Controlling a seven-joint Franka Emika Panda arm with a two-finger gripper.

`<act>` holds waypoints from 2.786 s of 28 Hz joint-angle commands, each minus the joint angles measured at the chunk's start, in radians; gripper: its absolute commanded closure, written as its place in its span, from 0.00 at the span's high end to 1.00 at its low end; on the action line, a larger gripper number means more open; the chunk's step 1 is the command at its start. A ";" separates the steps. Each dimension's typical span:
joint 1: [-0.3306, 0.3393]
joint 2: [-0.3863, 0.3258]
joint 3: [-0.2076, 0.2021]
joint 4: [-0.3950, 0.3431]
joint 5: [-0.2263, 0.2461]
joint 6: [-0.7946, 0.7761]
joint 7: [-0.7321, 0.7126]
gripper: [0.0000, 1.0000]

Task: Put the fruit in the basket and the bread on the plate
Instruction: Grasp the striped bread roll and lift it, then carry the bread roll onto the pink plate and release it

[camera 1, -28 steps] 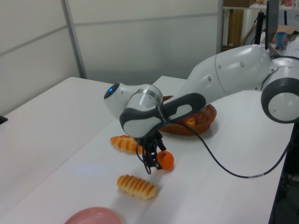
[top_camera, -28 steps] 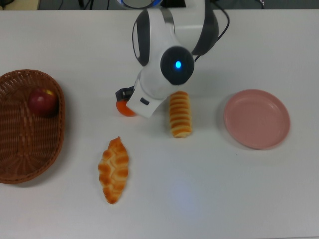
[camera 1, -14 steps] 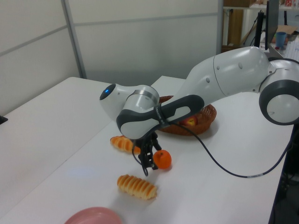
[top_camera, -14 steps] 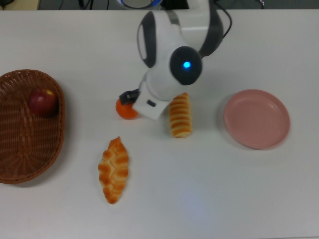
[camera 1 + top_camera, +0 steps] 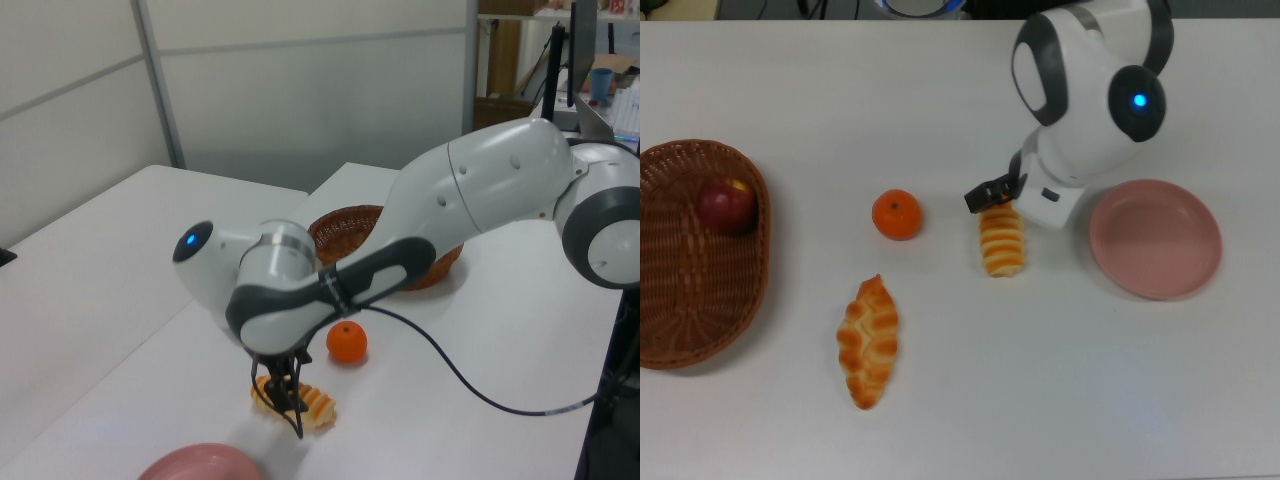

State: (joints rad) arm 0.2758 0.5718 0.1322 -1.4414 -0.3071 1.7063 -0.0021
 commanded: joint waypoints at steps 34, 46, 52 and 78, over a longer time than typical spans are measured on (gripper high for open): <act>0.052 -0.029 0.105 0.079 -0.096 0.035 0.134 0.00; 0.123 0.008 0.175 0.081 -0.109 0.211 0.129 0.00; 0.126 0.056 0.172 0.072 -0.159 0.360 0.128 0.00; 0.002 -0.081 0.170 0.056 -0.194 -0.036 0.205 1.00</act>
State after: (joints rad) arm 0.3627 0.5531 0.3041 -1.3512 -0.5167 1.8210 0.2064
